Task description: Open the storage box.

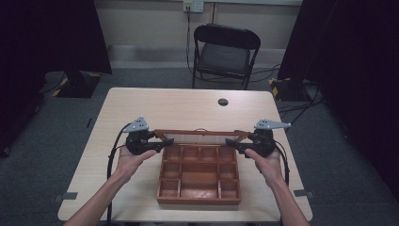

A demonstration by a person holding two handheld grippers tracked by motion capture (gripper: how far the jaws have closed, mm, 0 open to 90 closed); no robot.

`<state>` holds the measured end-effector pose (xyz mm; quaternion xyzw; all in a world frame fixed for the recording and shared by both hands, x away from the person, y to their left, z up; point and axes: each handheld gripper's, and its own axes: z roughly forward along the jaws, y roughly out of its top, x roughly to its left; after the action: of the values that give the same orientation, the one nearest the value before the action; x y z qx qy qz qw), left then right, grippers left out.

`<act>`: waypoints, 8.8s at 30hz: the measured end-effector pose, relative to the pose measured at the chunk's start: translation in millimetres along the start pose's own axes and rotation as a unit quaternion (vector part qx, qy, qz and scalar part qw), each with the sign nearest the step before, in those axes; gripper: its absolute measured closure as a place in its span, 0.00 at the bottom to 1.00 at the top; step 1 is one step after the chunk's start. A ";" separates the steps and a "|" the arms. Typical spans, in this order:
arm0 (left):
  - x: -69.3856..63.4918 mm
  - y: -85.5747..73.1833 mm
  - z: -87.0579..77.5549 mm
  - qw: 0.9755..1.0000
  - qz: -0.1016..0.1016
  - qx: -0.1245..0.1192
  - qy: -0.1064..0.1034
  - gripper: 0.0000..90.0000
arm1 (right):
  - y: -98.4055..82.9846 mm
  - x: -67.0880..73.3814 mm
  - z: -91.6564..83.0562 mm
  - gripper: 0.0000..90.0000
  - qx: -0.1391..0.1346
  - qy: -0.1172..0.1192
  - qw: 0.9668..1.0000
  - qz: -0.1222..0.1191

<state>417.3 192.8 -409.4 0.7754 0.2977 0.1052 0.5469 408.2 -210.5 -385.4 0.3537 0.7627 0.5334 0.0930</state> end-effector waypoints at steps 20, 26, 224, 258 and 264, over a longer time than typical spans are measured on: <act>10.5 -1.5 9.5 1.000 -0.011 0.004 0.003 0.57 | -4.5 -15.1 14.8 0.43 0.010 -0.009 1.000 0.010; 13.0 -1.2 12.8 1.000 -0.007 0.015 0.010 0.59 | -6.6 -19.0 20.0 0.42 0.014 -0.013 1.000 0.013; 68.2 -40.2 31.6 0.986 -0.115 0.090 0.080 0.31 | -45.0 -72.6 65.1 0.22 0.060 -0.111 0.986 0.112; 48.8 -92.3 -55.3 0.970 -0.080 0.169 0.157 0.20 | -90.6 -38.6 -30.5 0.18 0.101 -0.154 0.979 0.085; 50.0 -104.3 -54.2 0.961 -0.053 0.194 0.190 0.21 | -111.0 -38.3 -30.4 0.18 0.145 -0.183 0.970 0.073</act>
<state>394.6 287.7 -491.9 0.8156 0.4513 0.1622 0.3239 371.6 -277.7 -479.4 0.5098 0.7739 0.3489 0.1397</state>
